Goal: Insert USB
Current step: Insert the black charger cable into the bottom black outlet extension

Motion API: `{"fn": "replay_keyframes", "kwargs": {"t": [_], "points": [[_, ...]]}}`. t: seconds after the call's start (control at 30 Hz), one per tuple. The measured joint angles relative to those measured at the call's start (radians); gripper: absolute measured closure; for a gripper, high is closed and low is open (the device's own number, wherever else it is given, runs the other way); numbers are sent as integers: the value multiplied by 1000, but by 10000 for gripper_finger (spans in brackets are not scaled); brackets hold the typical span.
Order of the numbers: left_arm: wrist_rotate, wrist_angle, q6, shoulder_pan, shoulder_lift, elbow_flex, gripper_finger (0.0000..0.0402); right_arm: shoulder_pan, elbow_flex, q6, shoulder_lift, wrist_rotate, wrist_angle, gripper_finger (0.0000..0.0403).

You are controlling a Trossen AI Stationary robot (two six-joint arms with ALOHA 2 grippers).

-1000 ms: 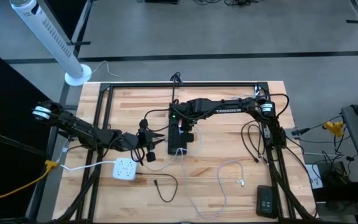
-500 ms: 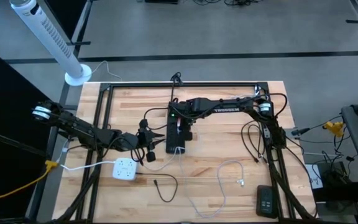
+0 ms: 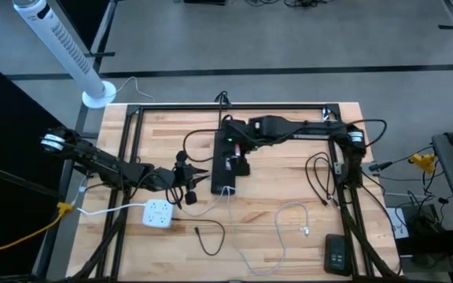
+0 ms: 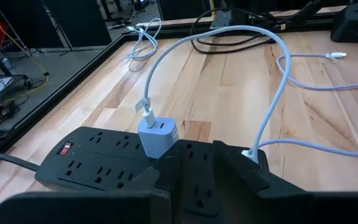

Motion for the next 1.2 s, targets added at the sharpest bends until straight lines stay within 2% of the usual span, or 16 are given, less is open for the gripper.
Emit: {"fn": "replay_keyframes", "kwargs": {"t": [0.13, 0.3, 0.47, 0.63, 0.77, 0.9, 1.07, 1.2], "points": [[0, -19, -17, 0, 0, 0, 335, 71, -72, 1, -155, 16, 7, 177], [-1, -19, -24, 0, 0, 0, 335, 211, -254, 60, -347, 186, 70, 211], [0, -16, -44, 0, 0, 0, 335, 333, -516, 193, -536, 295, 187, 243], [-1, 13, -50, 0, 0, 0, 335, 404, -811, 307, -667, 389, 395, 269], [-1, 18, -77, 0, 0, 0, 335, 440, -1029, 325, -706, 463, 614, 288], [-1, 18, -103, 0, 0, 0, 335, 482, -1173, 288, -720, 607, 847, 307], [-1, 17, -131, 0, 0, 0, 335, 522, -1219, 289, -720, 750, 869, 331], [-1, 15, -151, 0, 0, 0, 335, 549, -1219, 288, -746, 753, 868, 348]]}}
